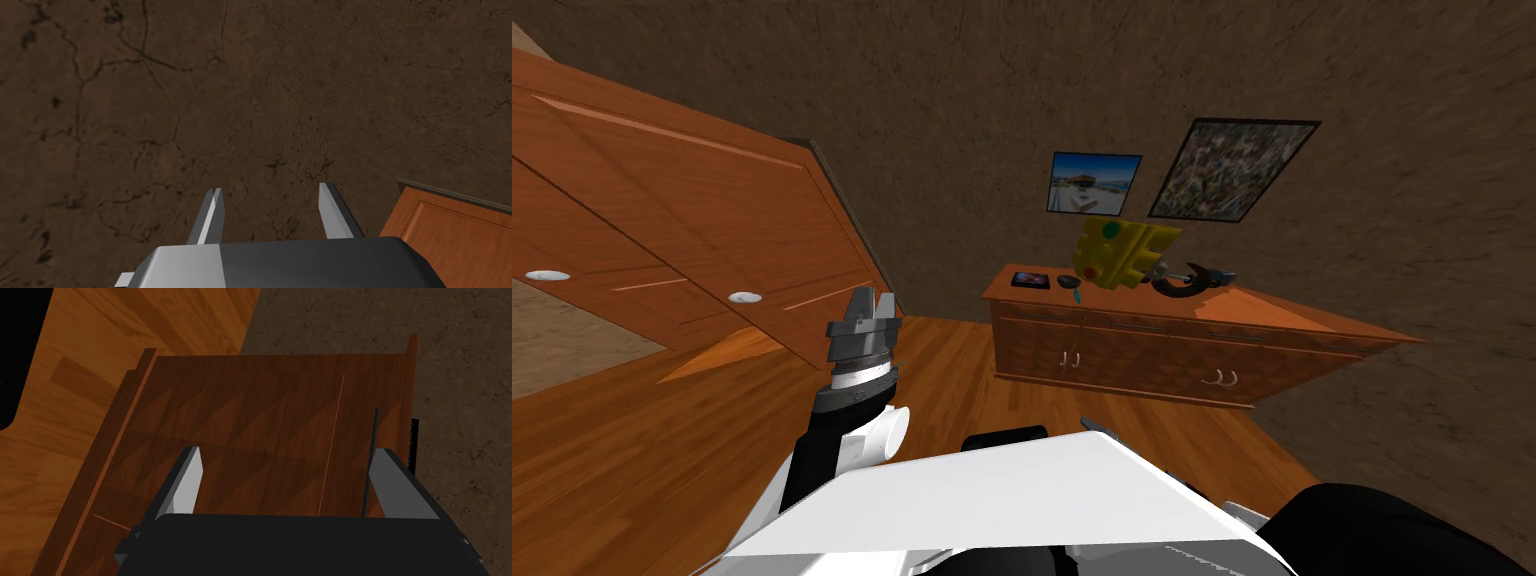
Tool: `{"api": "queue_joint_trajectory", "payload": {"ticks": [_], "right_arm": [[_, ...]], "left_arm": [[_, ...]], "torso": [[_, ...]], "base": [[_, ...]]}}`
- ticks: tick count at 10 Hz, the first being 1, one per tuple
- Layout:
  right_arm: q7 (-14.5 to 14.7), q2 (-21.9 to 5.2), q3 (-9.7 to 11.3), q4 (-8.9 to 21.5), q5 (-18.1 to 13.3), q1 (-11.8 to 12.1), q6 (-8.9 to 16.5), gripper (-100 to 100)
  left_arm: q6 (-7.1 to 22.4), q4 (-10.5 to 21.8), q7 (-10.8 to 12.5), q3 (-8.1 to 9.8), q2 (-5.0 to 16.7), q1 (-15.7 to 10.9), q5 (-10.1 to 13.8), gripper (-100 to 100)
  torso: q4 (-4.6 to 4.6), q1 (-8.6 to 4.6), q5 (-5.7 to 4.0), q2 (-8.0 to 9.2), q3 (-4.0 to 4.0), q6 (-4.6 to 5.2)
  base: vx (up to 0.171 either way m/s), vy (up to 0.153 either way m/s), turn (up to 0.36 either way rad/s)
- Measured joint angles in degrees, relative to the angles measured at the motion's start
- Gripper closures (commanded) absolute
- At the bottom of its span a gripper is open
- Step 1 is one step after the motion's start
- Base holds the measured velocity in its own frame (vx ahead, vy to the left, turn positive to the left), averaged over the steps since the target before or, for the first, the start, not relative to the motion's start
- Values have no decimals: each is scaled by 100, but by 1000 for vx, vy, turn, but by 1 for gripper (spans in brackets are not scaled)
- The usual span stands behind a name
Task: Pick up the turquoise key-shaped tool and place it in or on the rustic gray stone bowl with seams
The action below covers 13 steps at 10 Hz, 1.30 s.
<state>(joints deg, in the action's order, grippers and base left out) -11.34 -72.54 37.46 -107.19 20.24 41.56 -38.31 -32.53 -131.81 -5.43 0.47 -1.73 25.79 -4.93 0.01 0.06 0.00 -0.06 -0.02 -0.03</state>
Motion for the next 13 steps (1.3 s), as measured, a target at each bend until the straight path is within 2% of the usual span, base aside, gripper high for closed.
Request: {"api": "queue_joint_trajectory", "payload": {"ticks": [2, 3, 5, 7, 11, 13], "right_arm": [[-35, -344, 62, 67, 94, 67, -69, -100], [-79, -498, 189, 221, 183, 83, -130, -100], [-72, -827, 262, 277, 265, 163, -180, -100], [-192, -1247, 413, 485, 446, 208, -313, -100], [-209, -1838, 634, 710, 618, 289, -378, -100], [-295, -2110, 801, 921, 749, 312, -445, -100]], "left_arm": [[0, 0, 0, 1, 0, 1, 0, 0], [0, 0, 0, 0, 0, 0, 0, 0], [0, 0, 0, 1, 0, 1, 0, 0], [0, 0, 0, 1, 0, 1, 0, 0], [0, 0, 0, 1, 0, 1, 0, 0], [0, 0, 0, 1, 0, 1, 0, 0]], "torso": [[0, -5, 0, 0, 0, 6], [0, 2, 0, -2, -1, 0], [0, -3, 0, -1, -1, 7], [-1, 1, 1, -6, -3, 5], [0, -3, -1, -2, -1, 8], [-1, 4, 1, -7, -4, 6]], "base": [[7, 23, 101], [14, 29, 108], [10, 23, 85], [14, 21, 57], [16, 33, 138], [20, 24, 43]]}}
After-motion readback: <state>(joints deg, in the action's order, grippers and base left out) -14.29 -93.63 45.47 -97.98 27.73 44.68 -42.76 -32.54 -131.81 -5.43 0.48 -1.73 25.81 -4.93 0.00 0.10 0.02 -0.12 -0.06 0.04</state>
